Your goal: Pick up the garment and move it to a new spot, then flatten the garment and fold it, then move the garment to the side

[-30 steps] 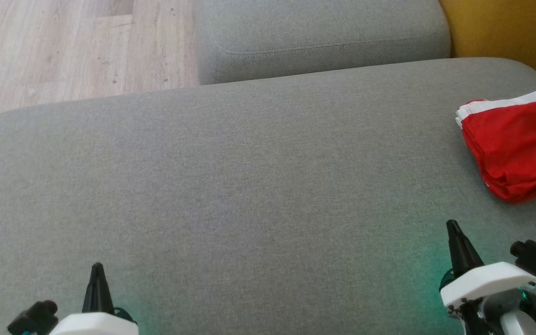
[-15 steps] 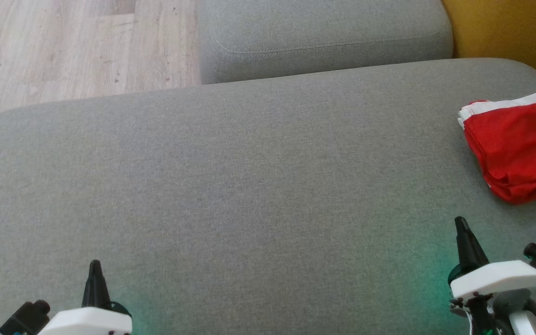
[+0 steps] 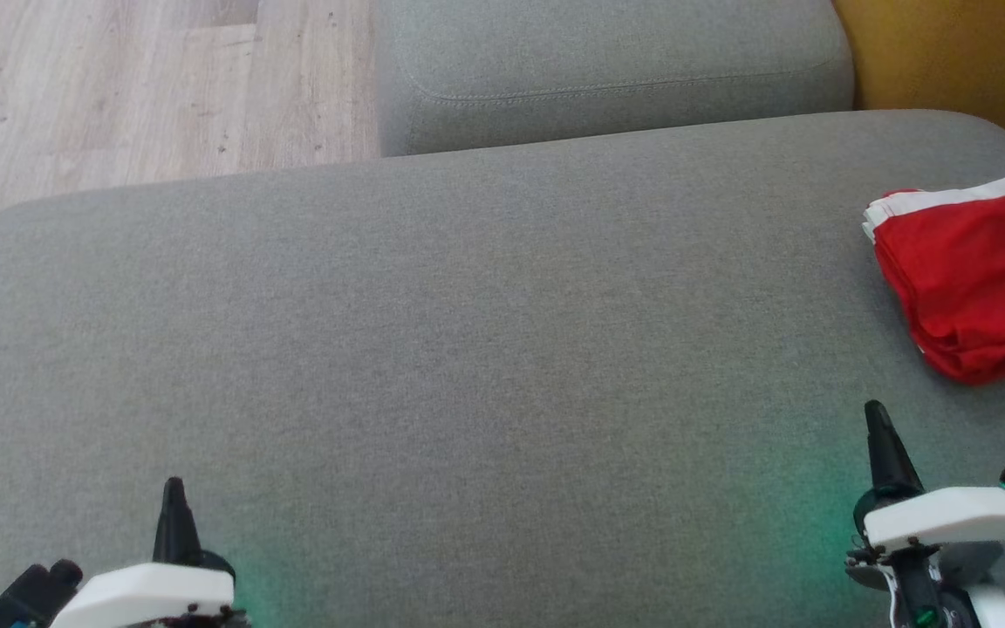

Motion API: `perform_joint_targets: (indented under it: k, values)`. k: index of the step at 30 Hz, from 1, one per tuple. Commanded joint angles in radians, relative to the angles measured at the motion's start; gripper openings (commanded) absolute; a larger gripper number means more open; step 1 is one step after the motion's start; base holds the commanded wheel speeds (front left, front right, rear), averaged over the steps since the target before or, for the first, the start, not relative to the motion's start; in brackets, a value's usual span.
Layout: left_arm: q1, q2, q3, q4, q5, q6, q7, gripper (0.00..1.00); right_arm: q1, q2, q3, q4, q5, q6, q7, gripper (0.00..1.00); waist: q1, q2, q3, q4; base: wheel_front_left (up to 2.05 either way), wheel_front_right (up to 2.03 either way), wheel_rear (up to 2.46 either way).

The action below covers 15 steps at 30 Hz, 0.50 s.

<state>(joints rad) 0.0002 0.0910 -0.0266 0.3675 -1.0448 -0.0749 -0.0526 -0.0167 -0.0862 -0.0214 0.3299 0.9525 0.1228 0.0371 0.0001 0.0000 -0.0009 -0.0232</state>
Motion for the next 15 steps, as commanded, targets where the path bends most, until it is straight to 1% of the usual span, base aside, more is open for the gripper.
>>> perform_joint_targets:
  k: [1,15]
  values:
    - [-0.052,0.006,0.034,-0.041,-0.028,-0.01,0.009,0.0,-0.061,-0.001,0.0,-0.039,0.036,0.005,0.004,0.0,0.0,0.0,0.0,0.001,0.0,0.0,0.0]
    - [-0.066,-0.005,0.059,-0.06,-0.155,-0.021,0.046,0.0,-0.068,0.008,-0.022,-0.05,0.183,0.005,0.021,0.0,0.0,0.0,0.001,0.006,0.0,0.0,0.0]
